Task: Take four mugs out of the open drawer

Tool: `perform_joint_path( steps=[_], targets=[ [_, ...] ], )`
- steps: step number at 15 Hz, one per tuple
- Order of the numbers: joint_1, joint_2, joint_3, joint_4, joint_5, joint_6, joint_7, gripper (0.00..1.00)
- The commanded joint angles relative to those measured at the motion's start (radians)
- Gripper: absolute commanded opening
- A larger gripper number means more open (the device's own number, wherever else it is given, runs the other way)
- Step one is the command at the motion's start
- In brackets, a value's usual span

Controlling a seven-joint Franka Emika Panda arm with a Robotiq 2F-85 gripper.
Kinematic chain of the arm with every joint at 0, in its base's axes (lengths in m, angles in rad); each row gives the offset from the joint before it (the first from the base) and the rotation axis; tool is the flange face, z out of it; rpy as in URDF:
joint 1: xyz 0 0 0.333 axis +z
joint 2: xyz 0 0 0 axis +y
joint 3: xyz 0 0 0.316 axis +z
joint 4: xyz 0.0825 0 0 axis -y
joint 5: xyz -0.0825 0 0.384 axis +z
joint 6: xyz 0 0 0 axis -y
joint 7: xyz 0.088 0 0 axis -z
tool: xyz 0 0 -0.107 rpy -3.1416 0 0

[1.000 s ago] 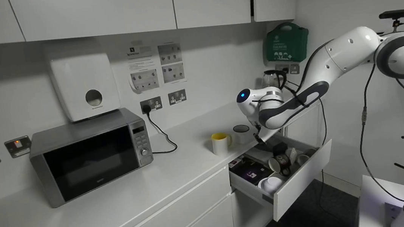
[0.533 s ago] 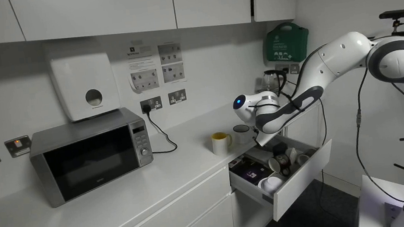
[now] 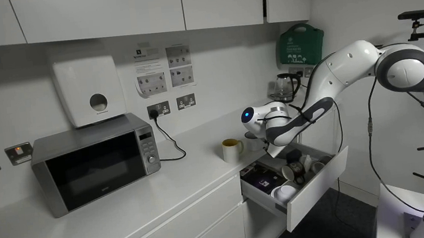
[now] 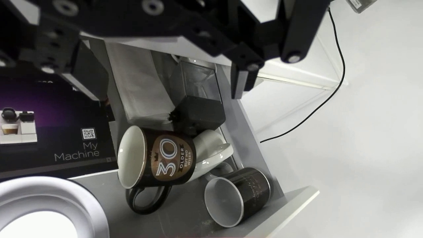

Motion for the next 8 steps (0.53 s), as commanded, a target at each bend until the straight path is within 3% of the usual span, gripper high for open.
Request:
perform_joint_path(
  steps=[1,8],
  targets=[
    [0.007,0.04,-0.008,0.046,-0.05,-0.032,-0.022,1.0],
    [0.005,0.089,-0.016,0.054,-0.09,-0.039,-0.036,1.0]
  ],
)
